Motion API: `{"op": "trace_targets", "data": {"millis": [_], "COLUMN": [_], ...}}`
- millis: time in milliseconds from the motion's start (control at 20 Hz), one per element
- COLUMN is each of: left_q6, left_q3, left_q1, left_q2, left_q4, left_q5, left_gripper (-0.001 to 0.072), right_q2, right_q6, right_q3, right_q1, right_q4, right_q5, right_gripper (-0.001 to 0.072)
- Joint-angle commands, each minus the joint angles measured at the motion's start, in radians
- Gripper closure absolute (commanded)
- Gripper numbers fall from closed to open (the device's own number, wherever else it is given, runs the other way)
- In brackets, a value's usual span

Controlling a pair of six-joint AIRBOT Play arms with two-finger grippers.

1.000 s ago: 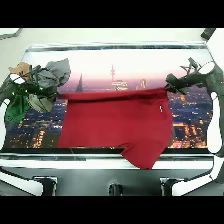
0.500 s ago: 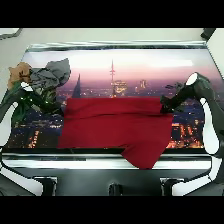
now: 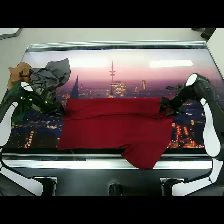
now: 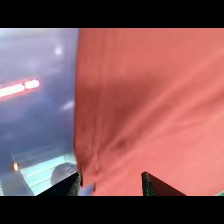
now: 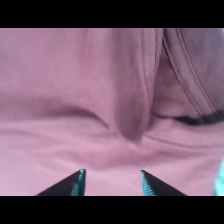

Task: Fold the shirts.

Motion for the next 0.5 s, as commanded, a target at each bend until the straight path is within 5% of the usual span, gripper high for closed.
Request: {"op": "trace_targets", "data": {"millis": [0,200,450], "left_q6": [-0.036,-0.028,0.079], "left_q3": [0.016,-0.193,-0.684], "left_q1": [0.031,0.093,0.176], "left_q2": [0.049,0.205,0.431], "left_q4": [-0.003,0.013,0.012], "left_q5": [-0.062,-0.036,0.182], "left_gripper": [0.0252,0.0254,0.0262], "right_q2": [0.074,0.182,0.401], "right_q6": [-0.064,-0.073,-0.085], "right_q3": [0.003,-0.096,-0.494], "right_q1": [-0.008,-0.143,-0.209], "right_q4": [-0.122,-0.060,-0.068], "right_q5": [0.102,0.167,-0.037], "right_gripper": [0.0242,0.0242,0.0242]}}
